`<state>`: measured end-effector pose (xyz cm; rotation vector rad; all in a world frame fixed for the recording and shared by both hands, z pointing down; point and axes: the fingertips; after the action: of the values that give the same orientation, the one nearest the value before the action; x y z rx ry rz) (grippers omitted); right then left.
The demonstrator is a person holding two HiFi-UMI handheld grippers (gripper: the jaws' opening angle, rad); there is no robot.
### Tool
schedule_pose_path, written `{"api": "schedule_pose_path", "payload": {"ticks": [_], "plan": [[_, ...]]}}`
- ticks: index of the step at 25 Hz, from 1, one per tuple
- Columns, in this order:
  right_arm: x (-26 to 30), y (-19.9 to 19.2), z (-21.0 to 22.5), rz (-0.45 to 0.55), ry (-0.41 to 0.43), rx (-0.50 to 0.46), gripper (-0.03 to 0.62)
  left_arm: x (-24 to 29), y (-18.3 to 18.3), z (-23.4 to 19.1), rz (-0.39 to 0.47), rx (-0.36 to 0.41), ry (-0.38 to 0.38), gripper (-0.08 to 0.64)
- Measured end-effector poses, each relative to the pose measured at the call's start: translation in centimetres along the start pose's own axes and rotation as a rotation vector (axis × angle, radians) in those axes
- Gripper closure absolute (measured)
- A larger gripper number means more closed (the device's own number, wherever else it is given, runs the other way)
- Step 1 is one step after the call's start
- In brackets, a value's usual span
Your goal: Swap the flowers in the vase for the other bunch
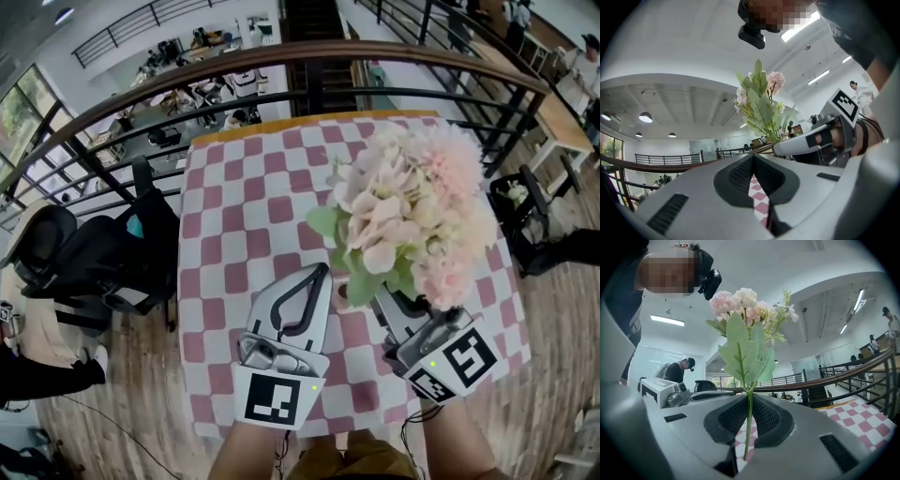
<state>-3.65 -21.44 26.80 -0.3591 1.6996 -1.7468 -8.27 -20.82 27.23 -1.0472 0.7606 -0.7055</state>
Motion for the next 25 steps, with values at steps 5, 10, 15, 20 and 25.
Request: {"api": "schedule_pose_path", "payload": {"ticks": [5, 10, 15, 20, 25], "plan": [[0.2, -1.1, 0.6, -0.021, -0.007, 0.004, 0.545, 0.2, -1.0, 0.0, -0.004, 0.002, -0.001, 0.553], [0.3, -2.6, 1.0, -0.043, -0.005, -0.013, 0.545, 0.1, -2.8, 0.0, -0.019, -0.031, -0.001, 0.552], [0.5, -3.8, 1.5, -0.059, -0.009, -0.003, 0.545, 0.3, -4.1, 0.4, -0.03, -0.054, -0.008, 0.553], [0.7, -5.0, 1.7, -0.064, -0.004, 0.015, 0.545, 0.6, -5.2, 0.6, -0.04, -0.054, -0.015, 0.553], [1.2, -6.0, 2.2, -0.052, -0.003, 0.03, 0.545, 0.6, -6.4, 0.4, -0.055, -0.041, -0.018, 0.553]]}}
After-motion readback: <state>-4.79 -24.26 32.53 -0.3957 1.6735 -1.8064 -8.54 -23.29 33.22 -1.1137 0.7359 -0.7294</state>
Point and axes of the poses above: the fingertips, and each gripper's own axes: x forward along the fingers, z to its right, y out of its top, and after that the axes turned 12 degrees about z, right-handed
